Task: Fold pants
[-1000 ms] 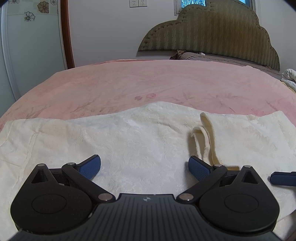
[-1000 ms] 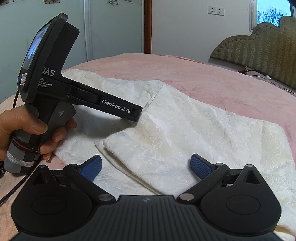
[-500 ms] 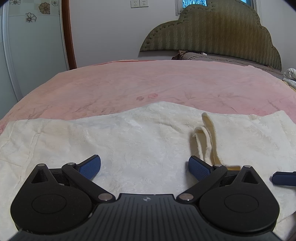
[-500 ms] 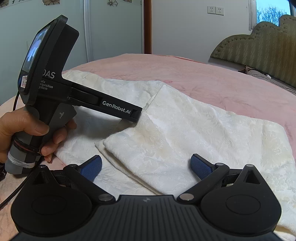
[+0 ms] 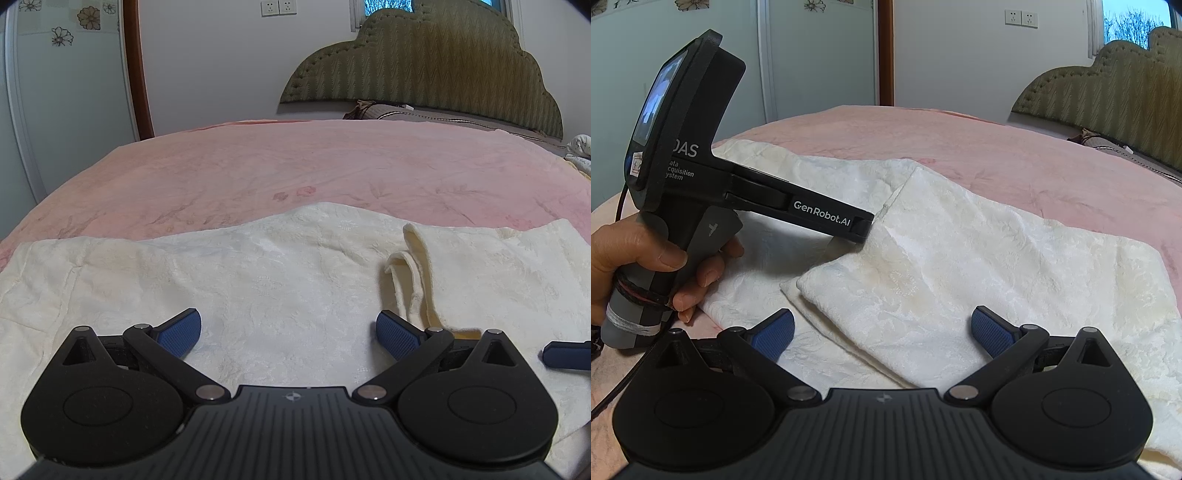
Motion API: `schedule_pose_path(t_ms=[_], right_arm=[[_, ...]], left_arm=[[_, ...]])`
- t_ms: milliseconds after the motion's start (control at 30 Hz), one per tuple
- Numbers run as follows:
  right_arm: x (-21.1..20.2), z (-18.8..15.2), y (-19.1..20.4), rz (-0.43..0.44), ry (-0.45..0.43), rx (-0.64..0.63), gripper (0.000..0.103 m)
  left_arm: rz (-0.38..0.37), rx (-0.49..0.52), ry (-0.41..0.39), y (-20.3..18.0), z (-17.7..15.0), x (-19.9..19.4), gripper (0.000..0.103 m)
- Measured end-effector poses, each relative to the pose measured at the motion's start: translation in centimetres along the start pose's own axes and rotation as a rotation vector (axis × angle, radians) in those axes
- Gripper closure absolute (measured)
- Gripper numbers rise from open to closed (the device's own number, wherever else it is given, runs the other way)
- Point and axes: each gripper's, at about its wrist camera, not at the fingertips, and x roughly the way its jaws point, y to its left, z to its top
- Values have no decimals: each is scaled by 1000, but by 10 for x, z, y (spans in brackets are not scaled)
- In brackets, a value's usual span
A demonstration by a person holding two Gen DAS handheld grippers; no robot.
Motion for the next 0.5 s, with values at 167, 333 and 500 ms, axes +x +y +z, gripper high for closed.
schedule_pose_path(t_ms=[167, 333, 500], right_arm=[[0, 0, 0, -1, -1, -2, 0], [-3, -2, 7, -28, -16, -33, 1], [-19, -2, 18, -28, -78, -54, 8]], left_arm=[[6, 7, -2, -1, 0, -1, 0], [21, 19, -6, -3, 0, -2, 0], [50, 29, -10, -4, 0, -7, 0]])
